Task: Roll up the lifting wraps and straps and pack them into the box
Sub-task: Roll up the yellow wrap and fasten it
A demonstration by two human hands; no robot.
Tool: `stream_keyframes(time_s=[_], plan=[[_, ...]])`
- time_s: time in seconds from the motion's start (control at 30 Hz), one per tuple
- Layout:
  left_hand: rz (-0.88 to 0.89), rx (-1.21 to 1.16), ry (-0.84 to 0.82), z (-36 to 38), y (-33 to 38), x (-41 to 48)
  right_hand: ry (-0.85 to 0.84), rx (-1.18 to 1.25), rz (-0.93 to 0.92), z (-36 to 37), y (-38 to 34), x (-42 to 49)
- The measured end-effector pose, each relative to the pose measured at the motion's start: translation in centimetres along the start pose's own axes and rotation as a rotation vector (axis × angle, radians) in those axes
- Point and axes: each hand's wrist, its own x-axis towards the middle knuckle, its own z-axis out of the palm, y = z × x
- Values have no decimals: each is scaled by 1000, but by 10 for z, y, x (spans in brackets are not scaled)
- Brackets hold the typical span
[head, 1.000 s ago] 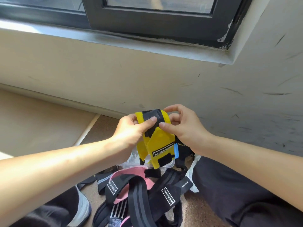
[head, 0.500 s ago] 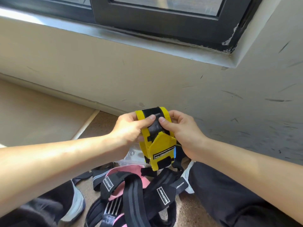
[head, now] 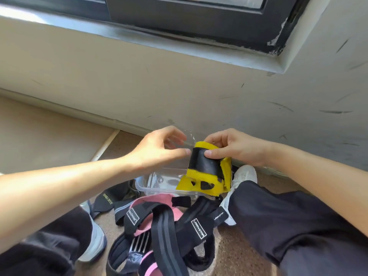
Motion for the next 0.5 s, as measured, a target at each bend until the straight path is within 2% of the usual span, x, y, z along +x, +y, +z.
stream_keyframes(time_s=[0.07,0.17,0.27,0.37,0.5], plan=[[24,-91,-220,9,-1,-1,-40,-6,0,-5,-5,-4],[32,-192,-372,19,0,-1,-105,-63,-2,-12,-14,-11],[-5,-232,-378,20,0,5,-136,-141,6,-20,-20,-18],[-43,-211,-402,18,-6,12,10,-237,4,-35,-29,-26],[-36,-50,-366,15,-19,15,213,-423,33,-51,-34,-34]])
